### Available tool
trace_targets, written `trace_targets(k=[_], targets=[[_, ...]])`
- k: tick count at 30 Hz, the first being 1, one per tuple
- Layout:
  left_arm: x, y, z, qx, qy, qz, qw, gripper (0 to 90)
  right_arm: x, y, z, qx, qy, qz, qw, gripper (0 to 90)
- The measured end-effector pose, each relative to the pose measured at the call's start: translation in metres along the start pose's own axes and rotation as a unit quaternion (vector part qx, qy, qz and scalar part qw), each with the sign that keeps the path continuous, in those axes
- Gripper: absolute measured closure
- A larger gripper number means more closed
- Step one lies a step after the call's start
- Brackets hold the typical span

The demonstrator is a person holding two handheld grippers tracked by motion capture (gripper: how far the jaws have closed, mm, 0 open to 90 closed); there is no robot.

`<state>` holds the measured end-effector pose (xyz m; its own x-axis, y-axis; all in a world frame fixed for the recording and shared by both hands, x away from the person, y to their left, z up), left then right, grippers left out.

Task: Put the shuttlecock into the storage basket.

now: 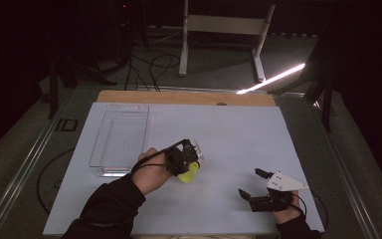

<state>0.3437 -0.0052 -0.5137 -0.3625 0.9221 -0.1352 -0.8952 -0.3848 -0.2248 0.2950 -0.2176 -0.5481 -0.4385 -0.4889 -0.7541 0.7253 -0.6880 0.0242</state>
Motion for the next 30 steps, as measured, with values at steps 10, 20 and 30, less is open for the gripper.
trace_targets(k=[10,20,30], targets=[[0.010,-0.020,0.013,-0.003,-0.017,0.005,0.9998,89.4,0.000,0.000,0.000,0.001,0.000,0.000,1.0000,8.6],[0.022,-0.049,0.027,-0.006,-0.017,0.037,0.9992,89.4,0.000,0.000,-0.001,0.002,-0.001,0.000,1.0000,8.6],[0.038,-0.082,0.038,-0.017,-0.010,0.083,0.9964,89.4,0.000,-0.001,-0.001,0.001,-0.001,0.001,1.0000,8.7]])
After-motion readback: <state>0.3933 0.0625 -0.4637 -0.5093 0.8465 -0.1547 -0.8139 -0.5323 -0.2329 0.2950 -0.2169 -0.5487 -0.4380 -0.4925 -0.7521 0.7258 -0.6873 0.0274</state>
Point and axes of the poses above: each handheld gripper's, and its own axes: z roughly backward along the jaws, x roughly out of its underside, y roughly to its right, the point moved 10 cm from there along -z, roughly forward along the jaws, and after that the axes turned 13 degrees about -y, right-handed, at the moved point
